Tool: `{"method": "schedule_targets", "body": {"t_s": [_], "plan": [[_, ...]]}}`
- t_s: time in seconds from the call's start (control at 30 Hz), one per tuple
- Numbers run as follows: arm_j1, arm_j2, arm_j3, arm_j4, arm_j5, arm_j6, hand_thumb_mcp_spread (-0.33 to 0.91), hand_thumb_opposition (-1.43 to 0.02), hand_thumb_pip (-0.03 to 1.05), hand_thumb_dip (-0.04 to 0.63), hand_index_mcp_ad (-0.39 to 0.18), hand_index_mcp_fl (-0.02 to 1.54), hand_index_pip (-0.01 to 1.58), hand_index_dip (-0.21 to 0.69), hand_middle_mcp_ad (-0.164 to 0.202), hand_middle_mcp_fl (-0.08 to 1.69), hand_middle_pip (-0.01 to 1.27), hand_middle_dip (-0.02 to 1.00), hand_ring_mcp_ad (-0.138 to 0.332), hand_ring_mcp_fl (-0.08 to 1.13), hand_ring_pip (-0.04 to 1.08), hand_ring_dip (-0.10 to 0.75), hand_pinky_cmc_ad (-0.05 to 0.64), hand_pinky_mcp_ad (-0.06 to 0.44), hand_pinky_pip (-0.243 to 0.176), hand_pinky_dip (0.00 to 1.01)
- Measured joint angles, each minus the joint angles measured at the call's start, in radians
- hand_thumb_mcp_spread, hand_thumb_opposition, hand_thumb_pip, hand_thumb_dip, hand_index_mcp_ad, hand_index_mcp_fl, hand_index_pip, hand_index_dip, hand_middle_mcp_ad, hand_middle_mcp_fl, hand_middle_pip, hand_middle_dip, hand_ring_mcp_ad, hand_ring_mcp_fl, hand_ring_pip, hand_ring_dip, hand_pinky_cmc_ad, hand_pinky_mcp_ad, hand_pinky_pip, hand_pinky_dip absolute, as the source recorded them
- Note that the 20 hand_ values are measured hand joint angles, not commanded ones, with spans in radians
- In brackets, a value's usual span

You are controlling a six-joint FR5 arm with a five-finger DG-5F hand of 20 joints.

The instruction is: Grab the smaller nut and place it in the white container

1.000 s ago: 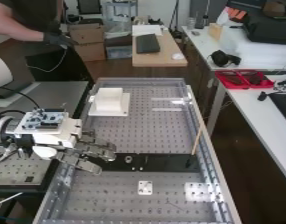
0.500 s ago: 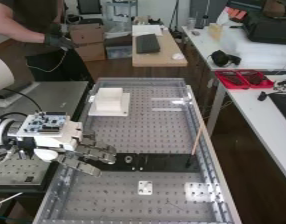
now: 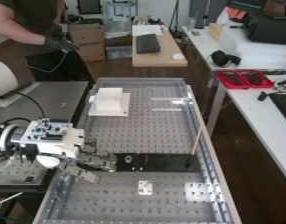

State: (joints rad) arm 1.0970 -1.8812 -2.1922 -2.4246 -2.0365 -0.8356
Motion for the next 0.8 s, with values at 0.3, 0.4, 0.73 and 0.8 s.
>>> {"method": "schedule_targets", "body": {"t_s": [0.3,0.4,0.73,0.8], "plan": [[-0.002,0.000,-0.006,0.004,-0.001,-0.012,0.46,-0.93,0.66,0.281,-0.154,0.20,1.38,0.363,0.028,0.20,0.12,0.25,0.115,0.00,0.10,0.126,0.316,0.257,0.021,0.14],[-0.002,0.001,-0.008,0.007,-0.003,-0.021,0.46,-0.93,0.66,0.281,-0.154,0.19,1.38,0.363,0.028,0.20,0.12,0.25,0.115,0.00,0.10,0.126,0.318,0.260,0.021,0.14],[0.002,0.010,-0.025,0.041,-0.009,-0.070,0.45,-0.93,0.70,0.283,-0.154,0.17,1.38,0.354,0.028,0.20,0.12,0.25,0.115,0.00,0.10,0.126,0.316,0.257,0.021,0.14],[0.002,0.010,-0.025,0.040,-0.009,-0.072,0.45,-0.93,0.70,0.283,-0.152,0.17,1.38,0.358,0.028,0.20,0.12,0.25,0.117,0.00,0.10,0.126,0.316,0.257,0.021,0.14]]}}
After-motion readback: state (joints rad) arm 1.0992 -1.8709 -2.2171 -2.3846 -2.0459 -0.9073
